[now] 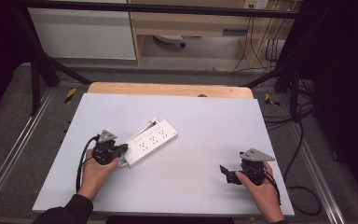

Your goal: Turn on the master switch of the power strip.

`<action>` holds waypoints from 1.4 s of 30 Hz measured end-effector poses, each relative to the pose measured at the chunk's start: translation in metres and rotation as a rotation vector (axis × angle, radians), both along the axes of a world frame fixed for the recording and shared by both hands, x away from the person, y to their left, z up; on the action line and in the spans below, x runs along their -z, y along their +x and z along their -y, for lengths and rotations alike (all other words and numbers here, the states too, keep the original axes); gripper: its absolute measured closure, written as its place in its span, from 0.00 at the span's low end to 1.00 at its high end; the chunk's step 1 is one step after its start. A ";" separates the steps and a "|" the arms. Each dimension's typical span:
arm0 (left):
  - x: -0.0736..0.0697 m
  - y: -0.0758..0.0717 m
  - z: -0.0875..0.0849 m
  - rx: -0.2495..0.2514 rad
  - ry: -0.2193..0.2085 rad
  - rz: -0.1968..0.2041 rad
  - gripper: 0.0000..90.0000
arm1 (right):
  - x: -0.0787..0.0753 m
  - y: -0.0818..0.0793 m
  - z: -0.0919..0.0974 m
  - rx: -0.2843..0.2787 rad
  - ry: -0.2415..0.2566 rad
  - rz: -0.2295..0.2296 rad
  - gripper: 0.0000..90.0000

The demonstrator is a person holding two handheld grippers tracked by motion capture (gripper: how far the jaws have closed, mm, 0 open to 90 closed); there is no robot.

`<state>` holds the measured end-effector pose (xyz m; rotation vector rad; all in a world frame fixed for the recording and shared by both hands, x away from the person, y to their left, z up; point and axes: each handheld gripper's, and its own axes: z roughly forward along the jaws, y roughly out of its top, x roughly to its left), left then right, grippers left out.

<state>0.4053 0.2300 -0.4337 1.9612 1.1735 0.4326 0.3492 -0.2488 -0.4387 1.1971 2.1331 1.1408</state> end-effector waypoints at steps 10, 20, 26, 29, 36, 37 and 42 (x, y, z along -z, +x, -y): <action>0.000 0.001 -0.001 -0.007 -0.025 -0.003 1.00 | 0.000 0.000 0.001 0.001 0.001 0.006 0.04; 0.000 0.002 -0.001 -0.005 -0.036 0.022 1.00 | -0.001 0.000 0.002 0.008 0.006 0.013 0.04; -0.003 0.002 0.001 0.014 -0.058 0.038 1.00 | -0.001 0.000 0.002 0.007 0.006 0.013 0.04; -0.006 0.001 0.003 0.012 -0.062 0.061 0.92 | -0.001 0.000 0.002 0.007 0.006 0.013 0.04; -0.011 0.002 0.007 0.020 -0.084 0.075 0.75 | -0.001 0.000 0.001 0.009 0.009 0.008 0.04; -0.011 0.002 0.007 0.018 -0.088 0.077 0.70 | -0.001 0.000 0.002 0.008 0.006 0.010 0.04; -0.015 0.003 0.008 0.005 -0.133 0.091 0.43 | -0.001 0.000 0.002 0.009 0.006 0.009 0.04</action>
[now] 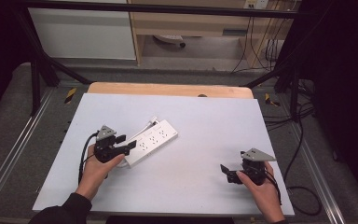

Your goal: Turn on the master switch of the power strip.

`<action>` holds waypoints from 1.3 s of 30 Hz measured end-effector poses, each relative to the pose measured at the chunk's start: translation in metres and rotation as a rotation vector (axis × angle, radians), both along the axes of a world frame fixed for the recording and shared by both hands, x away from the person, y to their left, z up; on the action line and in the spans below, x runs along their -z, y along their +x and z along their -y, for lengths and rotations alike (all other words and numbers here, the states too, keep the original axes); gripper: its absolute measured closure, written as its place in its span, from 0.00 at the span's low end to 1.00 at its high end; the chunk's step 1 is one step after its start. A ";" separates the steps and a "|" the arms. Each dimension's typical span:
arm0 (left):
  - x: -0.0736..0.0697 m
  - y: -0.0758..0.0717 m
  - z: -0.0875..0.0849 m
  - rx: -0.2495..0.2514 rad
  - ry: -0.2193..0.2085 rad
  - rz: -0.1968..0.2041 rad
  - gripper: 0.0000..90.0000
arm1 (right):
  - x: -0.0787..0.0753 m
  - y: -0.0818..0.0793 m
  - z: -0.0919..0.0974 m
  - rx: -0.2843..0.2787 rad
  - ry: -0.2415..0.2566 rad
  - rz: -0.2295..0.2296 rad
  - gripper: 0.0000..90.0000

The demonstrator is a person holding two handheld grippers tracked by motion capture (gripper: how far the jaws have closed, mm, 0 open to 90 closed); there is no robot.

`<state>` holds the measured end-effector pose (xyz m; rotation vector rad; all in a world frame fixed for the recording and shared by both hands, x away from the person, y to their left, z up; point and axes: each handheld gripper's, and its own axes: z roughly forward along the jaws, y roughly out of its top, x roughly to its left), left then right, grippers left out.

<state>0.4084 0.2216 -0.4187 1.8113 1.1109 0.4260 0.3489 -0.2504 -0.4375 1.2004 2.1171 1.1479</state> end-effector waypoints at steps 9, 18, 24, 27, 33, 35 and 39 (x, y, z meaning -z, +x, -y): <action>-0.008 -0.001 -0.002 0.015 -0.041 0.042 0.14 | 0.000 0.000 0.000 -0.001 0.000 -0.004 0.04; -0.023 -0.004 -0.005 0.015 -0.048 0.076 0.09 | 0.000 0.000 0.000 0.000 0.001 -0.001 0.04; -0.030 -0.008 -0.009 0.015 -0.053 0.090 0.09 | 0.001 0.001 -0.001 -0.002 -0.004 -0.002 0.04; -0.034 -0.009 -0.013 0.007 -0.056 0.098 0.09 | 0.001 0.001 -0.001 -0.001 -0.005 -0.002 0.04; -0.043 -0.015 -0.026 -0.011 -0.065 0.123 0.09 | 0.001 0.000 -0.001 0.000 -0.001 -0.005 0.04; -0.046 -0.017 -0.030 -0.018 -0.070 0.131 0.09 | 0.001 0.001 -0.001 -0.002 -0.003 -0.002 0.04; -0.050 -0.021 -0.039 -0.030 -0.076 0.146 0.09 | 0.001 0.001 -0.001 -0.002 -0.006 -0.002 0.04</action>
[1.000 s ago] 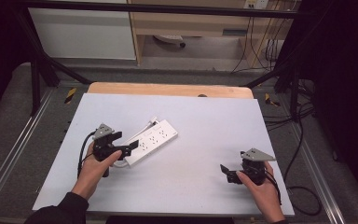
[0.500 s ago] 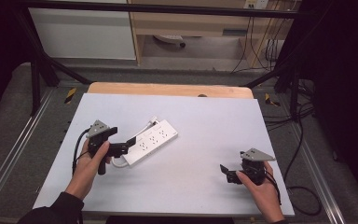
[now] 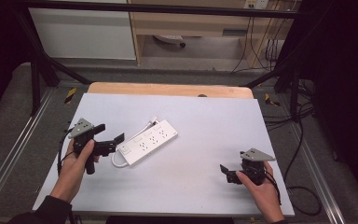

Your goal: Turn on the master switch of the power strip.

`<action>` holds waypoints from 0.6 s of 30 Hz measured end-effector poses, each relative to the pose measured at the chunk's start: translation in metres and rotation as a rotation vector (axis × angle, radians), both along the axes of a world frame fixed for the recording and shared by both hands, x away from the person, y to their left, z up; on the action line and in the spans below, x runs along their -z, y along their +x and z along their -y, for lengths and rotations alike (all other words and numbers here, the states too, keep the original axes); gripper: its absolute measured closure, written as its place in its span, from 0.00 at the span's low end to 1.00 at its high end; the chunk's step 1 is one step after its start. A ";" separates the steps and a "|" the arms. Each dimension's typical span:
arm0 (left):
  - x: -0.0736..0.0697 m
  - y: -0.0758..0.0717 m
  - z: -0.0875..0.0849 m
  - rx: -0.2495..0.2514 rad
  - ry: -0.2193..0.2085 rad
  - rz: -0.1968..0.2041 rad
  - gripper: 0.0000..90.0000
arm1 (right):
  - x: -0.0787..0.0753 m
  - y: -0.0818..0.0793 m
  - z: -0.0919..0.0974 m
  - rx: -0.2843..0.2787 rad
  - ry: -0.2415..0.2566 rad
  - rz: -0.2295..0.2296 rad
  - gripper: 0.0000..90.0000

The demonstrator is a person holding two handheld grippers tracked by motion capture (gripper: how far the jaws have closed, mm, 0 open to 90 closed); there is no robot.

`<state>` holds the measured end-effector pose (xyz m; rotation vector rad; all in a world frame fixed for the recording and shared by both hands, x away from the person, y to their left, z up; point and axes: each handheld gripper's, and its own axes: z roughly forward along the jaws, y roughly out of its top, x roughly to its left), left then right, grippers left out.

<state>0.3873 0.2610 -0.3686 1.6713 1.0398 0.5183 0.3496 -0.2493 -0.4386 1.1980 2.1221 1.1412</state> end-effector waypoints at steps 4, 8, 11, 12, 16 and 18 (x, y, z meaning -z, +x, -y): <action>-0.003 -0.003 -0.008 -0.012 -0.004 0.009 0.09 | 0.000 0.000 0.000 0.001 0.001 -0.004 0.04; -0.004 -0.007 -0.015 -0.020 0.000 0.017 0.09 | 0.000 0.000 0.000 0.001 0.001 -0.003 0.04; -0.005 -0.011 -0.019 -0.027 -0.005 0.023 0.09 | 0.000 0.000 0.000 0.002 0.001 -0.003 0.04; -0.005 -0.013 -0.021 -0.030 -0.003 0.025 0.09 | 0.000 0.000 0.000 0.001 0.001 -0.003 0.04; -0.005 -0.018 -0.026 -0.036 -0.008 0.029 0.09 | 0.000 0.000 0.000 0.000 0.000 -0.002 0.04; -0.004 -0.020 -0.029 -0.038 -0.010 0.030 0.09 | 0.000 0.000 0.000 0.001 0.002 -0.004 0.04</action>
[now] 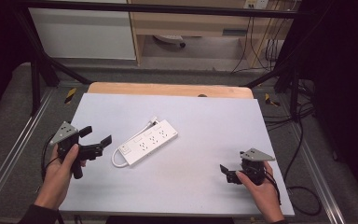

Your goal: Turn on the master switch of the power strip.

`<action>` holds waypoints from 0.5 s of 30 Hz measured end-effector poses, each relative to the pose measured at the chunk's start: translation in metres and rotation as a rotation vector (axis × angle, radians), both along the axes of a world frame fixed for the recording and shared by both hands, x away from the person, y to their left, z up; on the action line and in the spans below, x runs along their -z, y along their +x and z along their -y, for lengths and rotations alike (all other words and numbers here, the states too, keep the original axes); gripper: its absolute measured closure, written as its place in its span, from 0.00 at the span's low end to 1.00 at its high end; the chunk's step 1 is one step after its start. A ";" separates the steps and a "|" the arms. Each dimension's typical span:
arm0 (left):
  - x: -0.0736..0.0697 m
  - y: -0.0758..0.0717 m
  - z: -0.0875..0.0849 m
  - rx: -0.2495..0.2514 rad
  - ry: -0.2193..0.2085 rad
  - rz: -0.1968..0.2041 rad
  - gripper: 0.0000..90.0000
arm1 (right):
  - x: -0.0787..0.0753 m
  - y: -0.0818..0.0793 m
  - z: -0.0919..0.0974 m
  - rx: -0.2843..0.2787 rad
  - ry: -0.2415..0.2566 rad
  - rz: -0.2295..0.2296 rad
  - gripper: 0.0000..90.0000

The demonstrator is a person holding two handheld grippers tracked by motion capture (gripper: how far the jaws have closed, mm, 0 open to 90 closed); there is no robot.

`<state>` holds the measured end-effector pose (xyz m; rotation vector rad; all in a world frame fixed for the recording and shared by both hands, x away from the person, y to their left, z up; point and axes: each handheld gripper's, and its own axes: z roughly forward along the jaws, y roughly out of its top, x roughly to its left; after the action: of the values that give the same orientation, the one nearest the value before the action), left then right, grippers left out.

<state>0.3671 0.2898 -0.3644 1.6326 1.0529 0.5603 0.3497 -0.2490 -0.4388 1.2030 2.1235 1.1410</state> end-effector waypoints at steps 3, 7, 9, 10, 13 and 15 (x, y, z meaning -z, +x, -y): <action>0.001 -0.004 -0.003 -0.006 -0.004 -0.004 0.09 | 0.000 0.000 0.000 -0.001 -0.001 0.002 0.04; 0.005 -0.009 -0.006 -0.003 -0.007 -0.008 0.09 | 0.000 0.000 0.000 -0.001 -0.003 0.003 0.04; 0.007 -0.013 -0.009 -0.005 -0.010 -0.011 0.08 | 0.001 0.000 0.000 0.000 -0.002 0.001 0.04; 0.008 -0.014 -0.010 -0.007 -0.012 -0.013 0.08 | 0.001 0.000 0.000 -0.001 -0.003 -0.001 0.04; 0.012 -0.019 -0.015 -0.014 -0.019 -0.017 0.09 | 0.001 0.000 0.000 -0.001 -0.006 -0.002 0.04; 0.016 -0.023 -0.019 -0.023 -0.025 -0.021 0.09 | 0.001 0.000 0.000 0.001 -0.005 -0.004 0.04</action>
<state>0.3443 0.3091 -0.3805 1.6094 1.0908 0.5446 0.3499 -0.2487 -0.4402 1.2046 2.1269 1.1328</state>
